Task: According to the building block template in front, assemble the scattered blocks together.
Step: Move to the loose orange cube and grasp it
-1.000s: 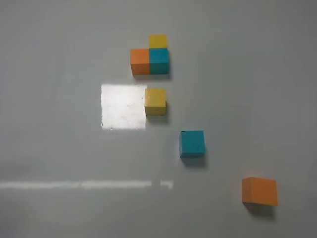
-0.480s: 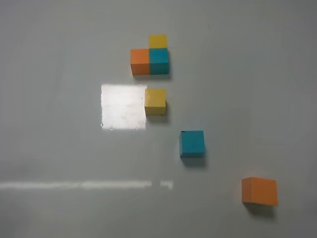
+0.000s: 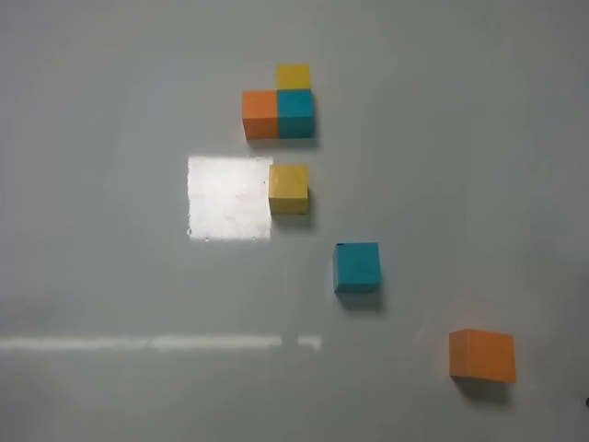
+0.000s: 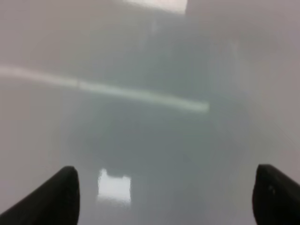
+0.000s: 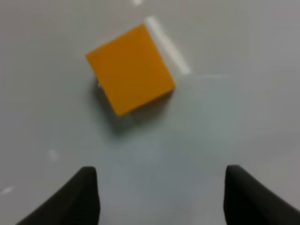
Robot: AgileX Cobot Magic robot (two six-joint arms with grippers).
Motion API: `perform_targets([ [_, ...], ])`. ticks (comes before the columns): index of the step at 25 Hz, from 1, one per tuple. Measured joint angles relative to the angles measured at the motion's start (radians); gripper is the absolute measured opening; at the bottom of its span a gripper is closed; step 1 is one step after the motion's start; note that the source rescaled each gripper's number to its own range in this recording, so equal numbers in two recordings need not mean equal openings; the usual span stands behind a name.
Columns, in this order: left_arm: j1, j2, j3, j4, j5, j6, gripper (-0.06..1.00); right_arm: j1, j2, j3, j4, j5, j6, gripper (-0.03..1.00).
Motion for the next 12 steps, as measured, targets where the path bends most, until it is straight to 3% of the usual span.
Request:
perform_targets([
  [6,0.012,0.0,0.0,0.001,0.0,0.0,0.75,0.142,0.141,-0.081,-0.102,-0.02,0.053,0.74],
  [12,0.014,0.0,0.0,0.001,0.0,0.0,0.75,0.29,0.269,-0.1,-0.142,-0.023,0.086,0.79],
])
